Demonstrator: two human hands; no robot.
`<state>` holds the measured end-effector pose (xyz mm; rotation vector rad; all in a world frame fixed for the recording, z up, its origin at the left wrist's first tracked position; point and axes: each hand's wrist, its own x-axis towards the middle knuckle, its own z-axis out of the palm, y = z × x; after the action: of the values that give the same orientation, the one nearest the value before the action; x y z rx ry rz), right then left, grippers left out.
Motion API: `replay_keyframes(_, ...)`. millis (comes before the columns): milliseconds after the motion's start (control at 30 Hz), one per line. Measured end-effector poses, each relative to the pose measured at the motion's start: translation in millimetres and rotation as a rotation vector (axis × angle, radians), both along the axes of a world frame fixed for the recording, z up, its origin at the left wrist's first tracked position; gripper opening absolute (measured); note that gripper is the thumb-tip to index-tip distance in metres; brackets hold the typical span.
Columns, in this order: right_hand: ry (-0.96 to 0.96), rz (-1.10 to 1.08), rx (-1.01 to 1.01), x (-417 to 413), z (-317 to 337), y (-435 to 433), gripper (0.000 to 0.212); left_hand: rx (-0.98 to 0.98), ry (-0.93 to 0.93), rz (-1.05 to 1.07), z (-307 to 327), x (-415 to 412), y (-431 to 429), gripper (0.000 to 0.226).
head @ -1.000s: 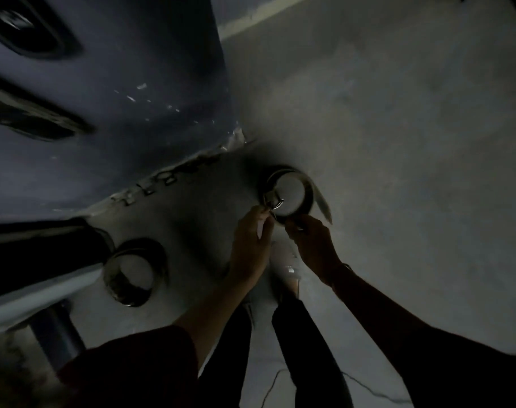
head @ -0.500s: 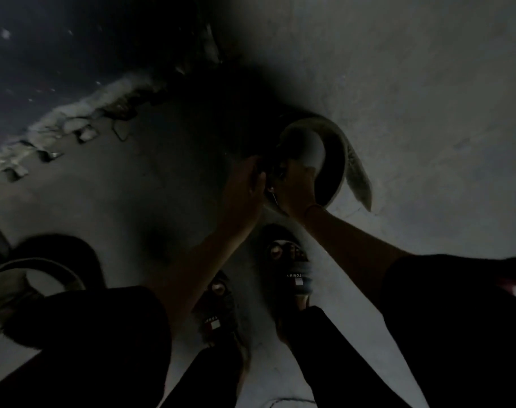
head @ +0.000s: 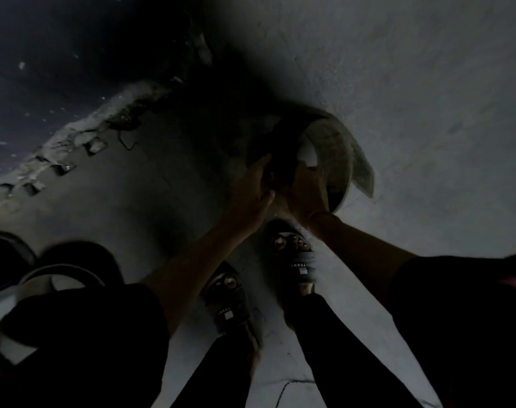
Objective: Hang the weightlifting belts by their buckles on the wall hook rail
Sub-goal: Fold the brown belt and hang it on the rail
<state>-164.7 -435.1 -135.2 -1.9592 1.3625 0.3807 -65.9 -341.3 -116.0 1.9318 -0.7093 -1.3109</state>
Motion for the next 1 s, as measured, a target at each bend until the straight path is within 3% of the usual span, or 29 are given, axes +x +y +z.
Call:
replay_keyframes(67, -0.031, -0.010, 0.021, -16, 34, -1, 0.032, 0.011, 0.063, -0.074, 26, -2, 0, 0.077)
replay_keyframes(167, -0.025, -0.032, 0.040, -28, 101, -1, 0.035, 0.016, 0.156, -0.138, 85, -6, -5, 0.072)
replay_keyframes(267, 0.009, -0.086, -0.028, -33, 167, 4, 0.038, -0.092, 0.071, -0.196, 150, -15, -11, 0.061)
replay_keyframes(367, -0.076, -0.271, -0.019, -35, 230, 18, 0.042, -0.148, -0.020, -0.172, 198, -29, -12, 0.062)
replay_keyframes(467, 0.026, -0.045, -0.147, -39, 283, 30, 0.034, -0.110, -0.108, -0.106, 241, -34, -9, 0.066)
replay_keyframes(533, 0.099, 0.081, -0.308, -39, 314, 34, 0.030, -0.172, -0.124, -0.111, 282, -31, -7, 0.054)
replay_keyframes(633, 0.102, 0.234, -0.396, -39, 372, 47, 0.044, -0.398, -0.396, -0.259, 353, -17, -6, 0.049)
replay_keyframes(700, -0.039, 0.270, -0.401, -40, 417, 57, 0.052, -0.424, -0.597, -0.450, 407, -7, -7, 0.056)
replay_keyframes(833, -0.178, 0.236, -0.381, -44, 516, 64, 0.044, -0.315, -0.851, -0.843, 513, 9, -6, 0.040)
replay_keyframes(933, -0.282, 0.306, -0.385, -48, 572, 63, 0.035, -0.183, -0.986, -0.862, 584, 3, 0, 0.040)
replay_keyframes(1000, -0.366, 0.322, -0.397, -48, 607, 63, 0.044, -0.055, -1.023, -0.829, 626, -7, 7, 0.046)
